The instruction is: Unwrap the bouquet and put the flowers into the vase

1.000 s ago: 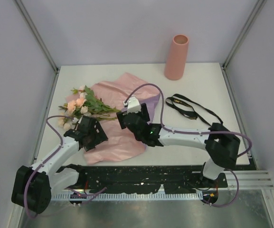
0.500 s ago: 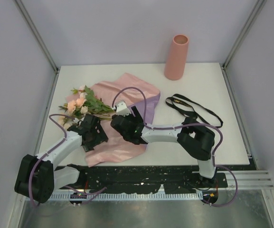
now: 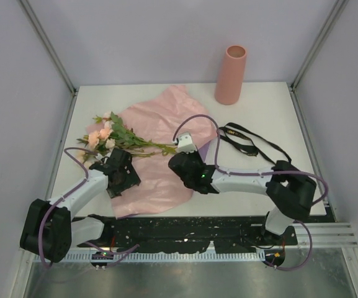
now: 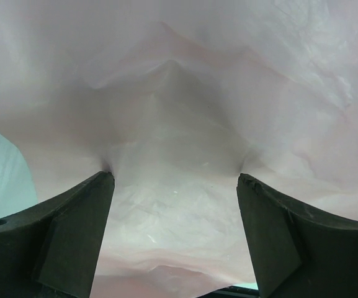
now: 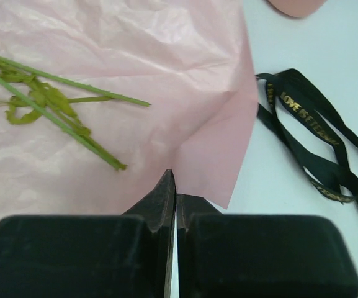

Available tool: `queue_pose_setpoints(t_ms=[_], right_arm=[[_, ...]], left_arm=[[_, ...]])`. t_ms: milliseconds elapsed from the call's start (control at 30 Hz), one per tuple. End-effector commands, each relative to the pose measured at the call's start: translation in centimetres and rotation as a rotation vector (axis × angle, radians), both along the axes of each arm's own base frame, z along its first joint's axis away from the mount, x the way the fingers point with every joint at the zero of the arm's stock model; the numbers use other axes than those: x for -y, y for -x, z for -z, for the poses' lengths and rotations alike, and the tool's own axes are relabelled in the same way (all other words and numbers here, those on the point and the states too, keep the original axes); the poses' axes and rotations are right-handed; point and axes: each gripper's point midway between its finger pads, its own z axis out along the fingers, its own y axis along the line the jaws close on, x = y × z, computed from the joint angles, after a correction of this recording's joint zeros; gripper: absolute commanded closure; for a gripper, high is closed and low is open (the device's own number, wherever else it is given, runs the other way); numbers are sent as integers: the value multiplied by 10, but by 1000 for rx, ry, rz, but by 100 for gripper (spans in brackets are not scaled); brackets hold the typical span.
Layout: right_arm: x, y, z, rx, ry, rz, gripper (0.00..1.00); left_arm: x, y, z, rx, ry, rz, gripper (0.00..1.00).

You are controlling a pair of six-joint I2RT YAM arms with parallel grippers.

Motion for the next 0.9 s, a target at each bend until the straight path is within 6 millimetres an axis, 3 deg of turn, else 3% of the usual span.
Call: queue_pose_setpoints(t_ms=[0, 67, 100, 133, 167, 200, 300, 433, 467, 533, 667, 767, 867], right_arm=[[42, 5, -29, 62, -149, 92, 95], [65, 10, -33, 71, -186, 123, 95], [77, 13, -23, 58, -184, 135, 95], [87, 12, -30, 70, -213, 154, 95], [100, 14, -16, 46, -209, 167, 95], [106, 15, -20, 51, -241, 174, 95], [130, 21, 2, 9, -270, 201, 95], [150, 31, 23, -28, -322, 231, 95], [151, 31, 21, -21, -358, 235, 95], [148, 36, 37, -66, -403, 208, 94], [144, 40, 50, -115, -455, 220, 84], [142, 39, 49, -125, -472, 242, 49], [150, 40, 42, -127, -450, 296, 35]], left_arm=[[-14, -4, -4, 10, -77, -31, 15], [-16, -5, -5, 12, -90, -35, 15], [-17, -6, -5, 11, -96, -38, 15], [-18, -6, -5, 9, -100, -40, 15], [-17, -7, -5, 10, -100, -42, 15], [-18, -7, -5, 7, -103, -43, 15], [-19, -9, -6, 2, -114, -45, 15], [-20, -16, -12, 19, -129, -38, 15], [-19, -19, -14, 26, -131, -31, 15], [-19, -24, -18, 32, -137, -30, 15], [-17, -36, -31, 43, -147, -34, 15], [-18, -39, -39, 41, -158, -37, 15], [-14, -48, -61, 116, -173, -4, 16]])
